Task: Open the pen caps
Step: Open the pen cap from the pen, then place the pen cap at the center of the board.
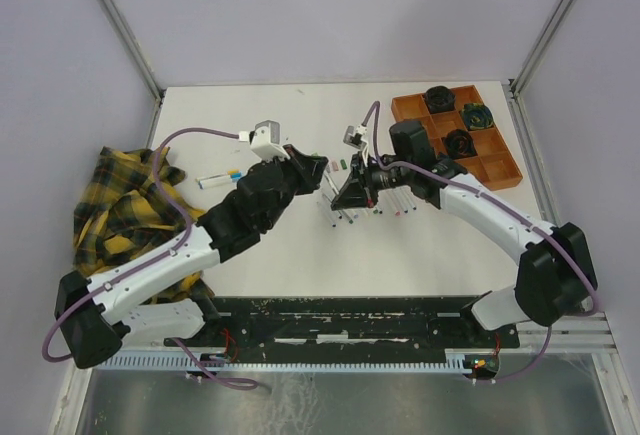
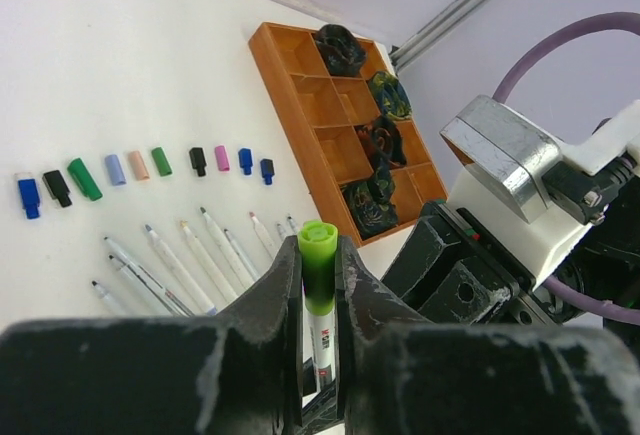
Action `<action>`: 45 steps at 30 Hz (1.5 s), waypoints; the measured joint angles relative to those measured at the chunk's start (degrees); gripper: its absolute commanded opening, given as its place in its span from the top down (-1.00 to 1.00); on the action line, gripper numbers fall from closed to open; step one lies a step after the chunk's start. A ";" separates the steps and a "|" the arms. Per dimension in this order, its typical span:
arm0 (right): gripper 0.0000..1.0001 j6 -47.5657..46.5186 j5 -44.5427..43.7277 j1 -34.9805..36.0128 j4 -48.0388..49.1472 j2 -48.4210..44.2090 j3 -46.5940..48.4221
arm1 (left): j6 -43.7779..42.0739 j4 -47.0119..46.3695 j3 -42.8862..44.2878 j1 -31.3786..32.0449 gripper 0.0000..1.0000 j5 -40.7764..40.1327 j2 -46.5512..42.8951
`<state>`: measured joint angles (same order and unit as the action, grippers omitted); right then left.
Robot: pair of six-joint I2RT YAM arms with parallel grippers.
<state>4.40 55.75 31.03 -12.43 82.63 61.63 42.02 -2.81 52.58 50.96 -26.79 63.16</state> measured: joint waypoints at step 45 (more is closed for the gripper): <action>0.94 12.20 -29.27 9.57 -11.87 21.77 6.95 | 2.69 4.04 -7.23 -25.49 0.94 13.33 25.70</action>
<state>16.60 26.48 40.60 -24.29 104.40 68.58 44.71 1.23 45.34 25.47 -13.45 88.86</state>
